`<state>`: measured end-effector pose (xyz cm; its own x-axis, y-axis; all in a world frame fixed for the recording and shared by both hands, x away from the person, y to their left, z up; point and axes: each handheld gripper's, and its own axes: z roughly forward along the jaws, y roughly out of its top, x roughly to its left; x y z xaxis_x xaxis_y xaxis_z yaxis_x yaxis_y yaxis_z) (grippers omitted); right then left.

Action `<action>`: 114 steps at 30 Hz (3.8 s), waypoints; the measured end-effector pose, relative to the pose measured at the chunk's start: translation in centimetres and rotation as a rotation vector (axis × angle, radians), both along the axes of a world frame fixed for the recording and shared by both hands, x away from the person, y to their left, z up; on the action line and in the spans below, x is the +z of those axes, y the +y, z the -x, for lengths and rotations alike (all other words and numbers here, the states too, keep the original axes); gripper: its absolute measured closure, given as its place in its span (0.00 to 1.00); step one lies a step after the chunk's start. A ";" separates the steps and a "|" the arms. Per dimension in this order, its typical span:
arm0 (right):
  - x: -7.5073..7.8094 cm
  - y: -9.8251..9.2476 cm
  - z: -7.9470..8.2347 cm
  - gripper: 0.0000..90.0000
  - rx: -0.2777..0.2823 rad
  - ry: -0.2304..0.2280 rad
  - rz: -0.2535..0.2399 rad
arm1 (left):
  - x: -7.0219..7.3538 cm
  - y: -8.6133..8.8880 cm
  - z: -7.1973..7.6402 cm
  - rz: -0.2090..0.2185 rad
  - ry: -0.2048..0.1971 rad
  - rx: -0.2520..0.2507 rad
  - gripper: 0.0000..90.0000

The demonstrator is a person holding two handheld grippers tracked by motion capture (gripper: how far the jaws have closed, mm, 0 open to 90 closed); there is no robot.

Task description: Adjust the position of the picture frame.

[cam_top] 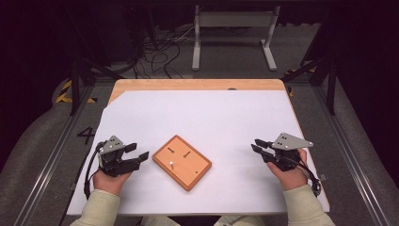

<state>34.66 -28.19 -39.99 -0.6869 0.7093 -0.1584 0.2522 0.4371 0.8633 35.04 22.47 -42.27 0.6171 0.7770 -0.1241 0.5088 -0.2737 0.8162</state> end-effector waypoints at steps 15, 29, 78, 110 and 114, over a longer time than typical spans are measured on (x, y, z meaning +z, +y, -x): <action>0.6 -0.8 0.3 0.86 -0.024 -0.001 -0.018 | 0.7 0.5 -0.9 0.061 0.048 -0.045 0.60; 0.9 -1.3 1.0 0.88 -0.044 -0.005 -0.013 | 0.7 0.5 -2.3 0.007 0.051 -0.030 1.00; 0.9 -2.6 2.1 0.87 -0.083 0.003 -0.015 | -2.8 -2.4 -5.4 -0.146 0.317 -0.121 1.00; 1.0 -2.5 2.0 0.87 -0.074 0.014 -0.017 | -2.7 -8.8 -2.2 -0.154 0.444 -0.460 1.00; 0.9 -2.3 2.0 0.94 -0.046 0.042 -0.027 | -2.7 -9.8 -1.7 -0.159 0.439 -0.494 1.00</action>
<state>32.66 -30.54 -39.09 -0.6590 0.7440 -0.1106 0.3082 0.4012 0.8626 36.77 12.65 -44.99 0.8232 0.4460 -0.3514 0.5677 -0.6589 0.4935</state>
